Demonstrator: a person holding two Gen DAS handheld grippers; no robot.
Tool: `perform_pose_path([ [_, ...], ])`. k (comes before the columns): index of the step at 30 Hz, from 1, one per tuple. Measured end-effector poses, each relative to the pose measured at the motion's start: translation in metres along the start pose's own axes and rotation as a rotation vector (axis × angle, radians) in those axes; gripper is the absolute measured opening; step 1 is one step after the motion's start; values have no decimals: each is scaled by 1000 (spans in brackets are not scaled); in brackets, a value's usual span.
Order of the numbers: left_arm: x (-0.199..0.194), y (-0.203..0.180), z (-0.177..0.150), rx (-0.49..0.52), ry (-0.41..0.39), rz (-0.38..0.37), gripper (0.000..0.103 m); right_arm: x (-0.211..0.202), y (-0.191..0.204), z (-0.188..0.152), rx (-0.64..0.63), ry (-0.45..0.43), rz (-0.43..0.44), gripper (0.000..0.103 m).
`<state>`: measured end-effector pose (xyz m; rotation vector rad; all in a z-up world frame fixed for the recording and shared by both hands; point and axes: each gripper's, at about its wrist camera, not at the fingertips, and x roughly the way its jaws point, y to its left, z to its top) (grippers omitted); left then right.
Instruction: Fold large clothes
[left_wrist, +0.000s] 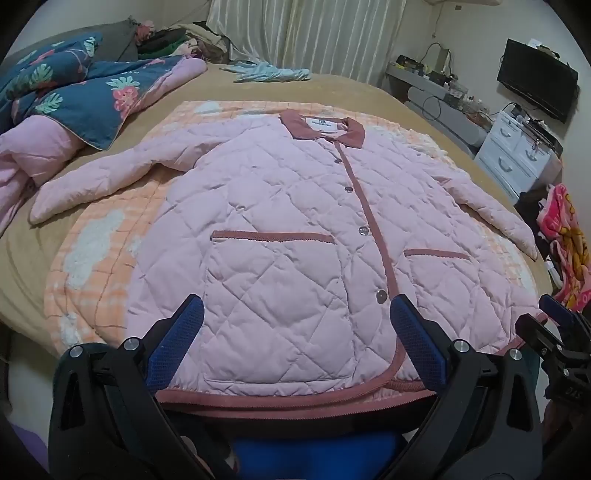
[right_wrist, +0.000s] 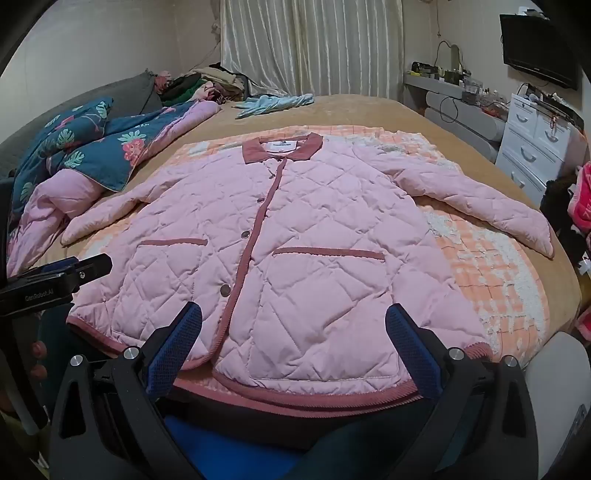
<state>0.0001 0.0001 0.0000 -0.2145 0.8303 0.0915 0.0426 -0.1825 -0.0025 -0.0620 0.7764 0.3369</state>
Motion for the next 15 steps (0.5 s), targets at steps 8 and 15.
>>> perform_pose_path([
  [8, -7, -4, 3, 5, -4, 1, 95, -1, 0, 0, 2, -2, 1, 99],
  [15, -10, -2, 4, 10, -13, 6, 95, -2, 1, 0, 2, -2, 4, 99],
])
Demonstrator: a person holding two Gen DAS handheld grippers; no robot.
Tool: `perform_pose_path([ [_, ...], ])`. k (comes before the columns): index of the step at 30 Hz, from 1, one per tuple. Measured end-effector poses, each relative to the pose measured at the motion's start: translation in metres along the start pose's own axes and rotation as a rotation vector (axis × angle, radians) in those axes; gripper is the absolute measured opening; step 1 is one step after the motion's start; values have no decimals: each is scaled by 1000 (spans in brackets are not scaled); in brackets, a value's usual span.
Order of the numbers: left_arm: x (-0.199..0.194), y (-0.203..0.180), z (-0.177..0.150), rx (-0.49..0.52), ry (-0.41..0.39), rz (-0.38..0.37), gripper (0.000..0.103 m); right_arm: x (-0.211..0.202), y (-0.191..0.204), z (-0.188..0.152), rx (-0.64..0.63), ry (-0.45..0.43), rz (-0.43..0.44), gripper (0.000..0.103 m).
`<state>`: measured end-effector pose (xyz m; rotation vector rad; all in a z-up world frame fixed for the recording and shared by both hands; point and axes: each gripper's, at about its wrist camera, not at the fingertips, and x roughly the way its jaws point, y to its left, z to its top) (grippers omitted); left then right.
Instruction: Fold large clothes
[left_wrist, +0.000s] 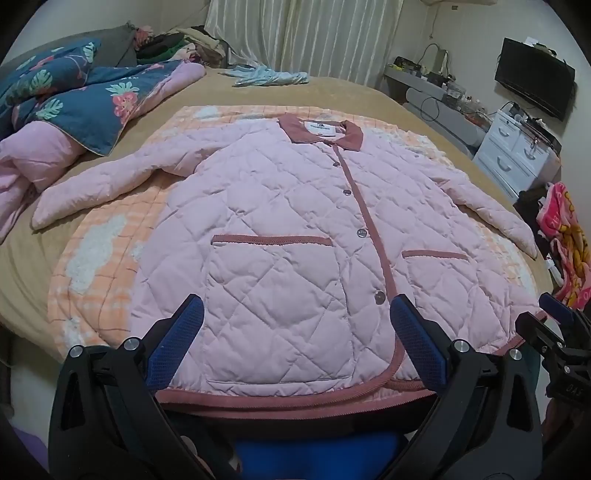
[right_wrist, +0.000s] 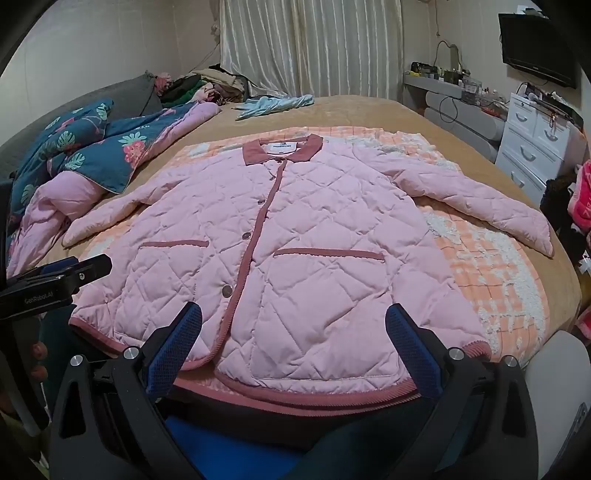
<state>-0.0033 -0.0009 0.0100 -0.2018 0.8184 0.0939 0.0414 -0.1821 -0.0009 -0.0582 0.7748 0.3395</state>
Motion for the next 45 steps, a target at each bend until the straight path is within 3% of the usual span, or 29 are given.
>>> perform_pose_path([
  [45, -2, -2, 9, 14, -18, 0, 95, 1, 1, 2, 1, -2, -1, 99],
])
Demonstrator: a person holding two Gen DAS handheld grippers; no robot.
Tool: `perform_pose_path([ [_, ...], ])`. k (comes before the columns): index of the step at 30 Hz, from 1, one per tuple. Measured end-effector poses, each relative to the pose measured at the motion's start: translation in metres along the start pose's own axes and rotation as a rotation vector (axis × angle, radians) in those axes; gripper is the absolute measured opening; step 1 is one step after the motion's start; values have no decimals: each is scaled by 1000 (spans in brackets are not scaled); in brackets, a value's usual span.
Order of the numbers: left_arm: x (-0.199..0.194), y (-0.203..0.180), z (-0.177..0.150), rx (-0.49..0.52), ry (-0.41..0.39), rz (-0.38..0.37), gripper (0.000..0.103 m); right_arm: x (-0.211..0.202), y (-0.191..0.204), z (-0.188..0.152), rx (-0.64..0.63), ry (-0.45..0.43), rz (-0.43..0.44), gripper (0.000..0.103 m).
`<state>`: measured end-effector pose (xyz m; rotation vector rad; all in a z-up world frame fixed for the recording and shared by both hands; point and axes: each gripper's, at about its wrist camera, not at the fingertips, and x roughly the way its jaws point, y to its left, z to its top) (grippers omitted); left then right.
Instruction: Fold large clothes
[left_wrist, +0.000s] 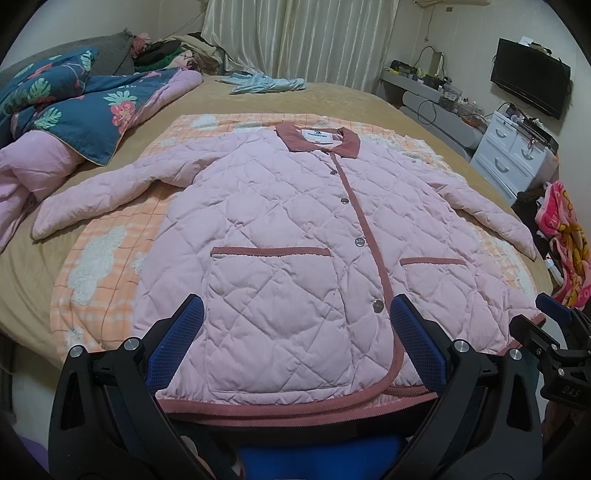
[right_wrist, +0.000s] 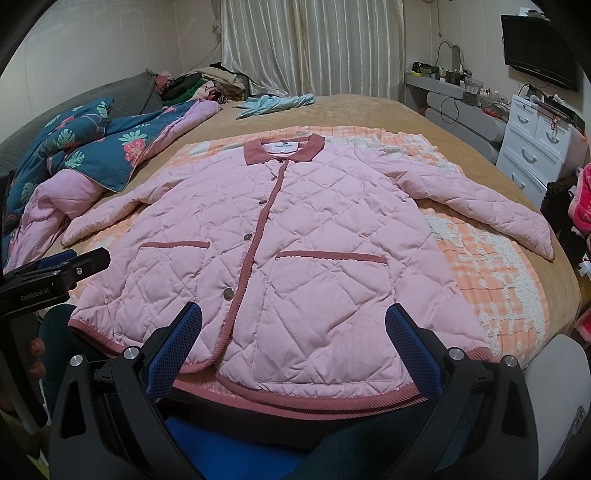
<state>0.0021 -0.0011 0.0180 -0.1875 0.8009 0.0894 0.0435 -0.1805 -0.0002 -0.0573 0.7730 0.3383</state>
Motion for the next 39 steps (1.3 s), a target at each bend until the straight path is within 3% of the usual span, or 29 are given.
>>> perform_pose_path([
  [14, 5, 1, 12, -1, 5, 0, 95, 6, 1, 8, 1, 14, -12, 99],
  [20, 18, 4, 29, -12, 3, -6, 95, 29, 2, 28, -13, 51, -40, 99],
  [39, 66, 6, 82, -14, 27, 23, 95, 70, 6, 102, -22, 57, -45, 99],
])
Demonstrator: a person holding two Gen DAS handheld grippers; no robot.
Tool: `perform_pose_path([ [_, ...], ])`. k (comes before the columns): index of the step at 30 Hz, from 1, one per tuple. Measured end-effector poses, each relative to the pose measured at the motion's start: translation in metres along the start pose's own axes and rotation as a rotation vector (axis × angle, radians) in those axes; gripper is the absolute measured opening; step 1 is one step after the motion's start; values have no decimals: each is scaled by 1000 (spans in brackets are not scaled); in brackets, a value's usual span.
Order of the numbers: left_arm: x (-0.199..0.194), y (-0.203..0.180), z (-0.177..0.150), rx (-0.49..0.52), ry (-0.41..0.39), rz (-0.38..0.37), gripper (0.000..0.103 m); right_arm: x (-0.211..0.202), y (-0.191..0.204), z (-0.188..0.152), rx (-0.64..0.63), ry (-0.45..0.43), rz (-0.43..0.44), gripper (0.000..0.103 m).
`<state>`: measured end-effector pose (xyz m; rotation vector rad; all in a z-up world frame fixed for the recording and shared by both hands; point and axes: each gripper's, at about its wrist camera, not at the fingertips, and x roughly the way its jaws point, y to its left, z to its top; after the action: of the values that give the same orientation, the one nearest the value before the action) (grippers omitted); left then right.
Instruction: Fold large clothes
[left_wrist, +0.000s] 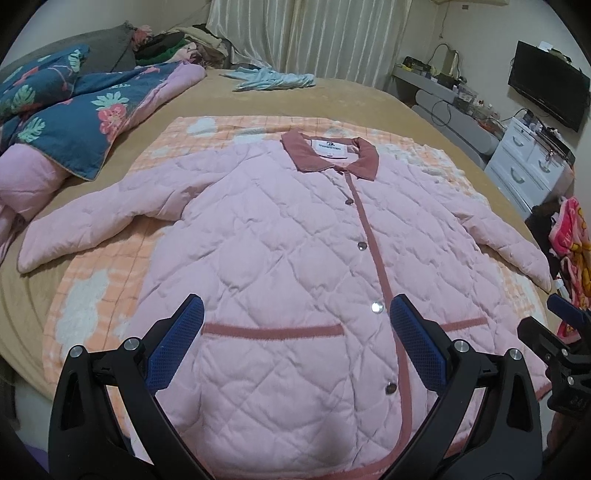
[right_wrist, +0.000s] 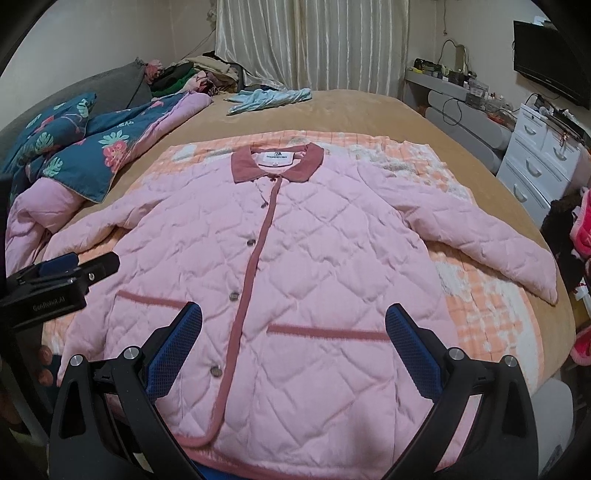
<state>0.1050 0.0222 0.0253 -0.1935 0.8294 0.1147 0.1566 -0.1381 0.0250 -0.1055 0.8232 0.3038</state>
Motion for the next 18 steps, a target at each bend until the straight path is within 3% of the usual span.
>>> perform_pose_path([
  [18, 58, -17, 61, -35, 79, -56, 95, 47, -29, 83, 75, -38, -28, 99],
])
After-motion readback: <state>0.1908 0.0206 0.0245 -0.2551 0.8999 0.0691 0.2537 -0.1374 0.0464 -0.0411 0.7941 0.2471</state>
